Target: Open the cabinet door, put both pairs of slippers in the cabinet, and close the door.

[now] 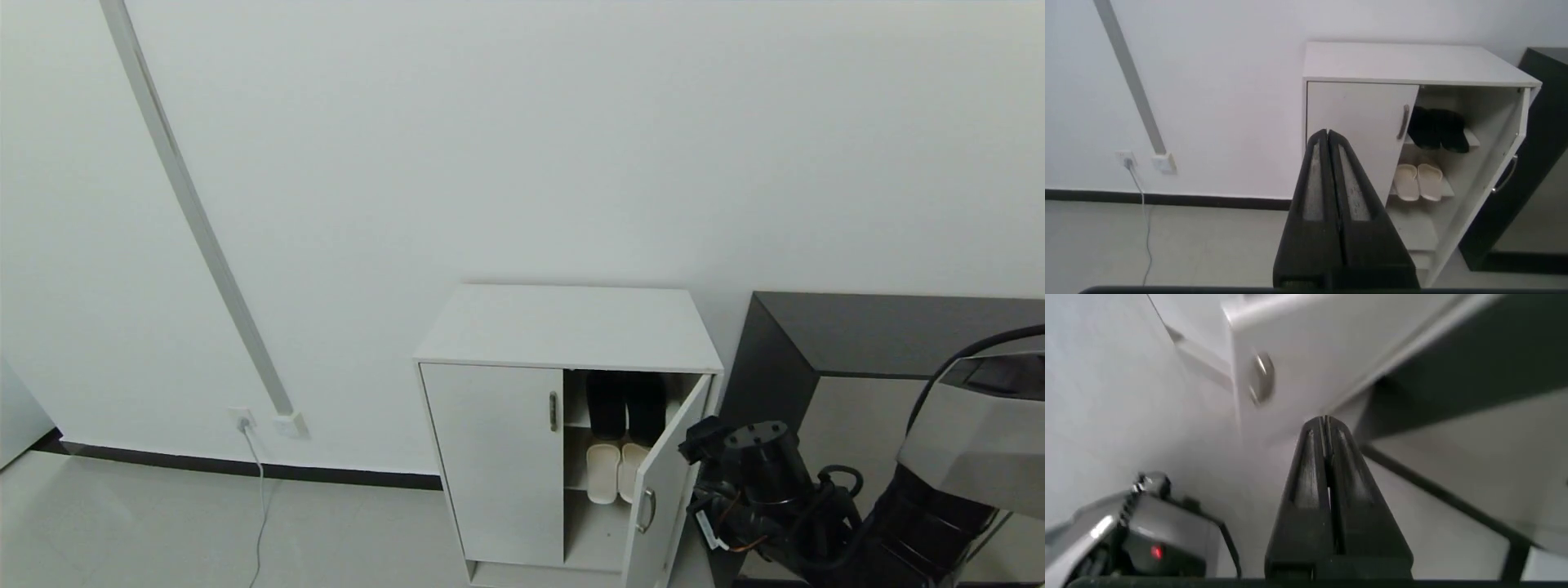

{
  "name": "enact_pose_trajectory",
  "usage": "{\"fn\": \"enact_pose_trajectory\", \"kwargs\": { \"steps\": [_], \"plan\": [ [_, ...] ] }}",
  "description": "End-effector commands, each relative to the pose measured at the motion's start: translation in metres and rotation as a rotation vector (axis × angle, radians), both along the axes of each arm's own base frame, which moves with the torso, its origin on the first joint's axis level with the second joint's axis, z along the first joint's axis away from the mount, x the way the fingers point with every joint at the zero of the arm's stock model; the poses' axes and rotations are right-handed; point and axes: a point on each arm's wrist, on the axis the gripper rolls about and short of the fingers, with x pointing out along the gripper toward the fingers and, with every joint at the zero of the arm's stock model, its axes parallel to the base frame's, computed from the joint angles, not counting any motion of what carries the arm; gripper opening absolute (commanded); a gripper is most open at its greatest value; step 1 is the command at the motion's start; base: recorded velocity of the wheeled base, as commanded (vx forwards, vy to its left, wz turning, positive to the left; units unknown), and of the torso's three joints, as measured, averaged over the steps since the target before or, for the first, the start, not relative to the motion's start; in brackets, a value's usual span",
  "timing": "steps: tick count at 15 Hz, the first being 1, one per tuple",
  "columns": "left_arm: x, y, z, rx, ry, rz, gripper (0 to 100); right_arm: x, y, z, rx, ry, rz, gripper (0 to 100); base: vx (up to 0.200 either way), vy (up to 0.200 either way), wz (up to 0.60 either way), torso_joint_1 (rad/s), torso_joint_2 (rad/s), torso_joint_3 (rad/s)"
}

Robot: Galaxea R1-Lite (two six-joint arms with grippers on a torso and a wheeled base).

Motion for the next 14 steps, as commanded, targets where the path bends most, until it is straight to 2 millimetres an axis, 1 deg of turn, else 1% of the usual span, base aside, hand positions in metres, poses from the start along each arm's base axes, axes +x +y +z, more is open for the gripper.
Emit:
{"fn": "enact_pose_trajectory", "kwargs": {
  "steps": [1, 2, 5, 9, 11, 14],
  "plan": [
    [0.000, 0.000, 0.000, -0.002, 0.002, 0.001, 0, -0.001, 0.000, -0.013, -0.024, 0.036, 0.001, 0, 0.200, 0.000, 0.00, -0.002, -0.01, 0.007],
    [0.000, 0.000, 0.000, -0.003, 0.000, 0.003, 0, 0.002, 0.005, -0.021, -0.032, 0.050, 0.010, 0, 0.200, 0.000, 0.00, 0.017, 0.00, 0.007],
    [0.000, 0.000, 0.000, -0.005, 0.001, 0.003, 0, 0.004, 0.014, -0.031, -0.036, 0.063, 0.029, 0, 0.000, 0.000, 0.00, 0.000, 0.00, 0.000],
    [0.000, 0.000, 0.000, -0.003, 0.001, 0.004, 0, 0.008, 0.022, -0.027, -0.005, 0.032, 0.036, 0, 0.000, 0.000, 0.00, 0.000, 0.00, 0.000],
    [0.000, 0.000, 0.000, -0.003, 0.000, 0.004, 0, 0.011, 0.033, -0.025, 0.054, 0.002, 0.029, 0, 0.000, 0.000, 0.00, 0.000, 0.00, 0.000],
    [0.000, 0.000, 0.000, -0.003, 0.000, 0.004, 0, 0.028, 0.047, -0.035, 0.111, -0.042, 0.018, 0, 0.000, 0.000, 0.00, 0.000, 0.00, 0.000]
  ]
}}
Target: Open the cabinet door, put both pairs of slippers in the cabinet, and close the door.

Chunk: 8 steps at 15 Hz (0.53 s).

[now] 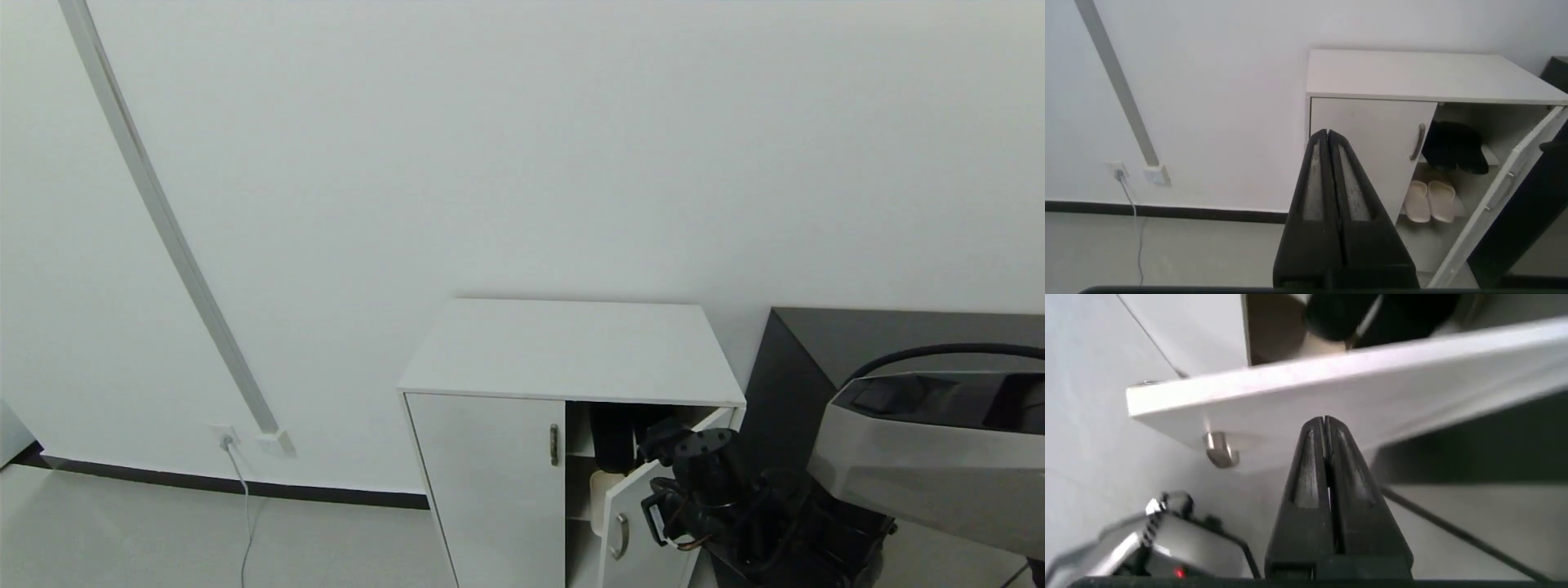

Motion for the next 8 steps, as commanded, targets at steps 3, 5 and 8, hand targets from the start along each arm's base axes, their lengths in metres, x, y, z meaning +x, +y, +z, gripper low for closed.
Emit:
{"fn": "enact_pose_trajectory", "kwargs": {
  "steps": [3, 5, 8],
  "plan": [
    [0.000, 0.000, 0.000, 0.000, 0.000, 0.000, 0, 0.022, 0.016, -0.017, 0.028, -0.028, -0.006, 0, 0.000, 0.000, 0.00, 0.000, 0.00, 0.000],
    [0.000, 0.000, 0.000, 0.000, 0.000, 0.000, 0, 0.032, 0.023, -0.018, 0.055, -0.049, -0.013, 0, 0.000, 0.000, 0.00, 0.000, 0.00, 0.000],
    [0.000, 0.000, 0.000, 0.000, 0.000, 0.000, 0, 0.049, 0.029, -0.026, 0.073, -0.070, -0.026, 0, 0.000, 0.000, 0.00, 0.000, 0.00, 0.000]
  ]
}}
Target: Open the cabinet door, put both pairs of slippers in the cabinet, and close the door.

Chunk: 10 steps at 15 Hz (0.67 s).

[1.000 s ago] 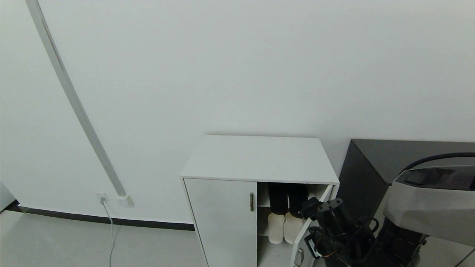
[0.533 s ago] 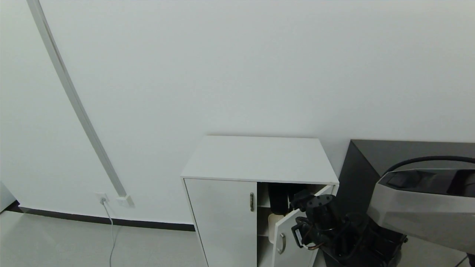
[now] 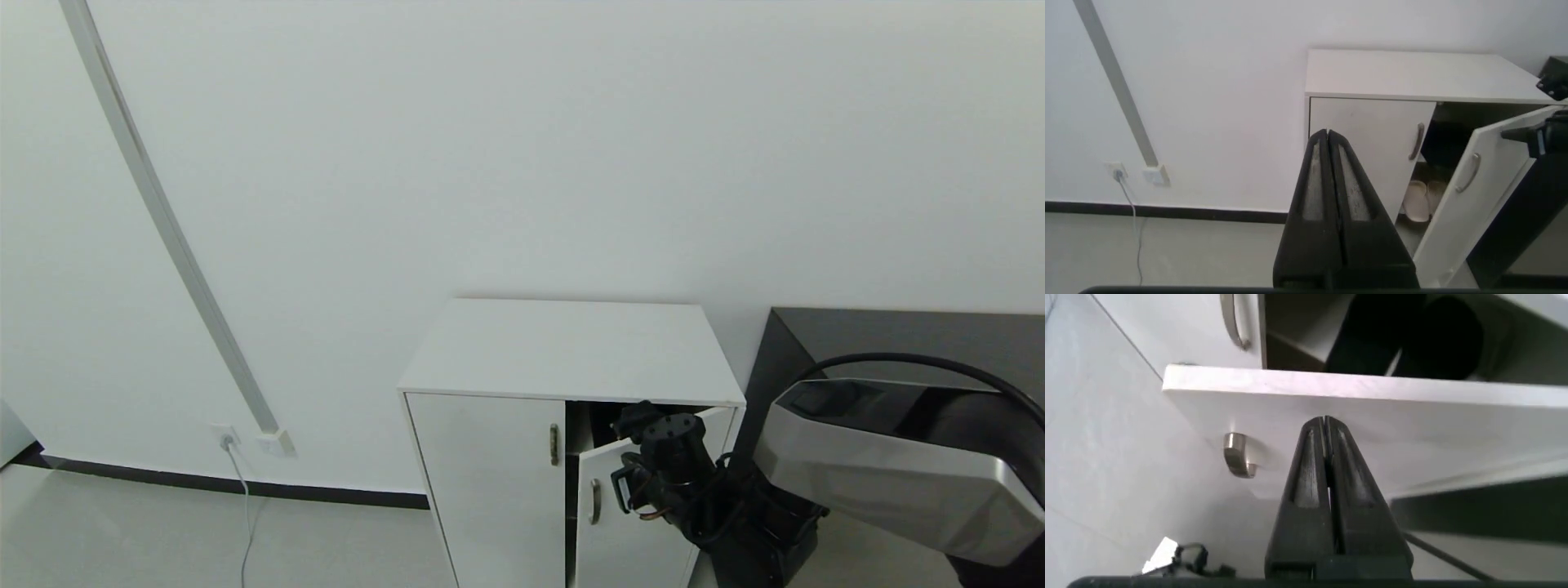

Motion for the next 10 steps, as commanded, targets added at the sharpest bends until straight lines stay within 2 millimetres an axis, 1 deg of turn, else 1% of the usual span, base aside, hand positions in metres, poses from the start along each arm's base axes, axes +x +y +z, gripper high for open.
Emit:
{"fn": "enact_pose_trajectory", "kwargs": {
  "steps": [1, 3, 5, 8, 10],
  "plan": [
    [0.000, 0.000, 0.000, -0.001, 0.000, 0.000, 0, 0.013, 0.002, -0.015, -0.001, 0.001, -0.015, 0, 0.000, 0.000, 0.00, 0.000, 0.00, 0.000],
    [0.000, 0.000, 0.000, -0.001, 0.000, 0.000, 0, 0.023, 0.001, -0.018, 0.008, -0.011, -0.031, 0, 0.000, 0.000, 0.00, 0.000, 0.00, 0.000],
    [0.000, 0.000, 0.000, 0.001, 0.000, 0.000, 0, 0.035, 0.000, -0.016, 0.030, -0.038, -0.048, 0, 0.000, 0.000, 0.00, 0.000, 0.00, 0.000],
    [0.000, 0.000, 0.000, 0.001, 0.002, 0.000, 0, 0.047, 0.002, -0.017, 0.048, -0.056, -0.051, 0, 0.000, 0.000, 0.00, 0.000, 0.00, 0.000],
    [0.000, 0.000, 0.000, 0.001, 0.000, 0.000, 0, 0.051, 0.003, -0.018, 0.055, -0.065, -0.053, 0, 0.000, 0.000, 0.00, 0.000, 0.00, 0.000]
  ]
}}
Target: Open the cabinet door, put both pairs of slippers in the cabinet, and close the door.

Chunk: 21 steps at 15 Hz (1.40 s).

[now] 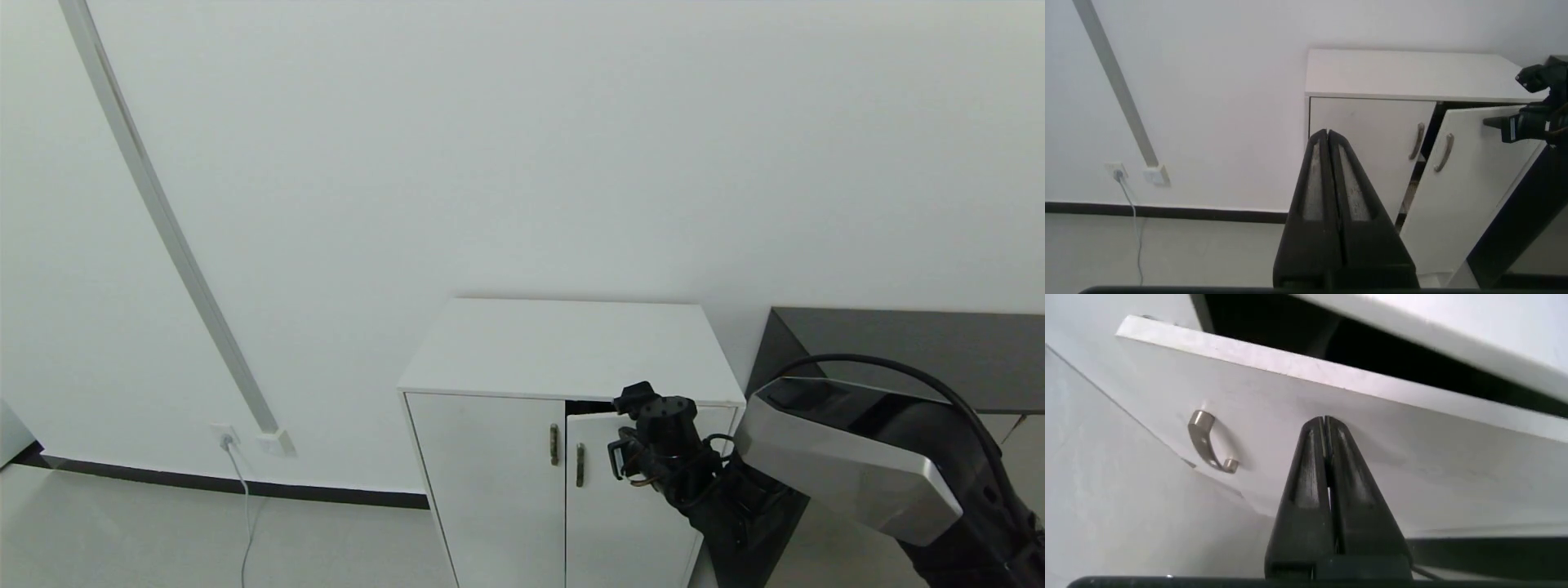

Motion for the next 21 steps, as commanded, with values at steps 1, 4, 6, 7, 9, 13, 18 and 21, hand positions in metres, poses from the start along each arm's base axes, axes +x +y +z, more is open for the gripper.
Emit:
{"fn": "enact_pose_trajectory", "kwargs": {
  "steps": [1, 4, 6, 7, 9, 13, 18, 21],
  "plan": [
    [0.000, 0.000, 0.000, -0.001, 0.000, 0.001, 0, 0.005, 0.000, -0.003, 0.001, -0.005, -0.005, 0, 0.000, 0.000, 0.00, 0.000, 0.00, 0.000],
    [0.000, 0.000, 0.000, -0.001, 0.002, 0.001, 0, 0.011, 0.001, -0.003, 0.014, -0.021, -0.011, 0, 0.000, 0.000, 0.00, 0.000, 0.00, 0.000],
    [0.000, 0.000, 0.000, -0.001, 0.000, 0.001, 0, 0.013, 0.000, -0.004, 0.014, -0.021, -0.016, 0, 0.000, 0.000, 0.00, 0.000, 0.00, 0.000],
    [0.000, 0.000, 0.000, -0.001, 0.000, 0.001, 0, 0.015, 0.000, -0.003, 0.017, -0.026, -0.018, 0, 0.000, 0.000, 0.00, 0.000, 0.00, 0.000],
    [0.000, 0.000, 0.000, -0.001, 0.000, 0.001, 0, 0.018, -0.001, -0.003, 0.021, -0.033, -0.024, 0, 0.000, 0.000, 0.00, 0.000, 0.00, 0.000],
    [0.000, 0.000, 0.000, -0.001, 0.002, 0.001, 0, 0.025, -0.003, -0.001, 0.029, -0.049, -0.035, 0, 0.000, 0.000, 0.00, 0.000, 0.00, 0.000],
    [0.000, 0.000, 0.000, -0.002, 0.000, 0.001, 0, 0.026, -0.003, 0.000, 0.033, -0.054, -0.037, 0, 0.000, 0.000, 0.00, 0.000, 0.00, 0.000],
    [0.000, 0.000, 0.000, -0.002, 0.000, 0.001, 0, 0.028, -0.004, 0.000, 0.035, -0.058, -0.042, 0, 0.000, 0.000, 0.00, 0.000, 0.00, 0.000]
  ]
}}
